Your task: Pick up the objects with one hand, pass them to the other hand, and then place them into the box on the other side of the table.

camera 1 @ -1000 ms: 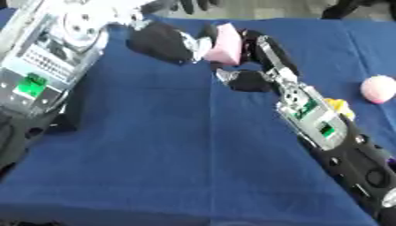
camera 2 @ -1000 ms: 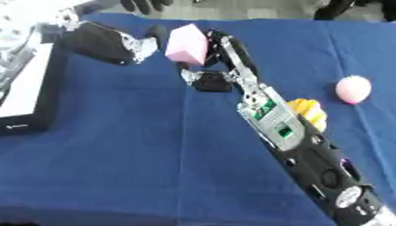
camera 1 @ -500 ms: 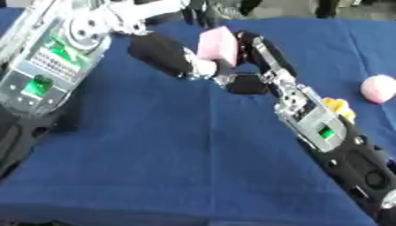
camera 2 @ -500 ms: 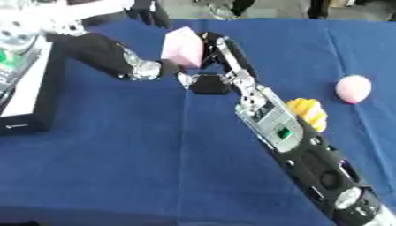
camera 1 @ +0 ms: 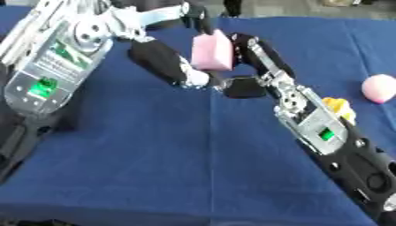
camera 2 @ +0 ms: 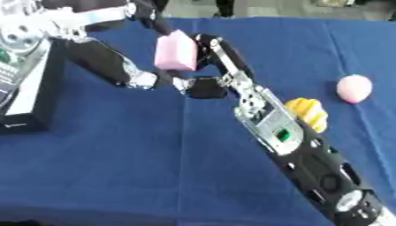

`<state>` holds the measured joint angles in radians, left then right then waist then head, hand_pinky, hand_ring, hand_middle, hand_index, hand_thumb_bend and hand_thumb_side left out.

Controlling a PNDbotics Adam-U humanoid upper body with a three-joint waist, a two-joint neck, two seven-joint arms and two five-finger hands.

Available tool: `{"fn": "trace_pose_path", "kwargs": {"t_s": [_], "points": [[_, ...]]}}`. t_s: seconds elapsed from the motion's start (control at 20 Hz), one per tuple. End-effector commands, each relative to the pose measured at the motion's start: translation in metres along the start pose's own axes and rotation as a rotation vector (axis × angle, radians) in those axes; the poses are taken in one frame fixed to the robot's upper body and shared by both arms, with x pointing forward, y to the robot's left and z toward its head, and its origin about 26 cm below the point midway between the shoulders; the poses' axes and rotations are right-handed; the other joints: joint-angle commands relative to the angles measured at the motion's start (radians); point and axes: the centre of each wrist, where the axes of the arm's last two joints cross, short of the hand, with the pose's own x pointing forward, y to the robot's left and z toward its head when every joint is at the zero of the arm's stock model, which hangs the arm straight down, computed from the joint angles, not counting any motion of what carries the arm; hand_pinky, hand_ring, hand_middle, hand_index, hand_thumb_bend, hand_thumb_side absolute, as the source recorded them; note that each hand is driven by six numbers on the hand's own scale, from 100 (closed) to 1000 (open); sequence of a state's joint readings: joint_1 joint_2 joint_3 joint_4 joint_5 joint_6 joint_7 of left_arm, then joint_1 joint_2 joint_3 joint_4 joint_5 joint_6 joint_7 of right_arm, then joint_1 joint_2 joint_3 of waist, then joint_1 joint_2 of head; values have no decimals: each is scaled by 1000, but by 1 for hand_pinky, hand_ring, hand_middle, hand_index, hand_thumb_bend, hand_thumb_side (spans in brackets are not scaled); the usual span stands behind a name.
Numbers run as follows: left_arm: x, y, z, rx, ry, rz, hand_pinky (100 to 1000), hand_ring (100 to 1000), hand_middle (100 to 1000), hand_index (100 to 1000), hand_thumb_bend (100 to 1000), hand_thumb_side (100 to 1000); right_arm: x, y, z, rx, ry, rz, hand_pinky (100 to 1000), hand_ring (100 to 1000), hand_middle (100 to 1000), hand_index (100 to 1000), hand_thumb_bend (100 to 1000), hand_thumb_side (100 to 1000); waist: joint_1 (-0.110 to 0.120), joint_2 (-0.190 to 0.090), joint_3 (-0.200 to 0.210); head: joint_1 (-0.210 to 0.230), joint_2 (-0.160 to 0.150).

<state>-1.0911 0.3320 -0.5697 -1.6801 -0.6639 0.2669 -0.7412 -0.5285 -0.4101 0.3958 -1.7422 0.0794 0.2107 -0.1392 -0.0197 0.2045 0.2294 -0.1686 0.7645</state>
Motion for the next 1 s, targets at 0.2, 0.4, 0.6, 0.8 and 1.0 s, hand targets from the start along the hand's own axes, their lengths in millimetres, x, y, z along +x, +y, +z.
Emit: {"fn": "trace_pose_path", "kwargs": {"t_s": [0.2, 0.4, 0.6, 0.8, 1.0], "points": [[2, 8, 4, 52, 15, -50, 890, 838, 765, 841, 540, 512, 8, -4, 0, 23, -37, 13, 570, 580, 469, 477, 133, 100, 0, -13, 1, 2, 6], [4, 9, 6, 73, 24, -64, 888, 835, 763, 843, 533, 492, 7, -2, 1, 36, -36, 13, 569, 580, 468, 476, 135, 100, -1, -11, 2, 2, 6], [3, 8, 4, 74, 31, -47, 882, 828, 757, 840, 489, 493, 10, -1, 1, 47, -49, 14, 569, 580, 468, 476, 132, 100, -2, -9, 1, 4, 6], [0, 5, -1, 64, 40, -16, 874, 820, 749, 836, 443, 529, 14, -2, 1, 46, -65, 13, 569, 580, 467, 475, 131, 100, -3, -6, 1, 6, 6], [-1, 2, -4, 57, 49, 9, 871, 817, 747, 835, 431, 546, 18, -2, 1, 42, -81, 14, 569, 581, 467, 475, 128, 100, -3, -4, 1, 8, 6]]}}
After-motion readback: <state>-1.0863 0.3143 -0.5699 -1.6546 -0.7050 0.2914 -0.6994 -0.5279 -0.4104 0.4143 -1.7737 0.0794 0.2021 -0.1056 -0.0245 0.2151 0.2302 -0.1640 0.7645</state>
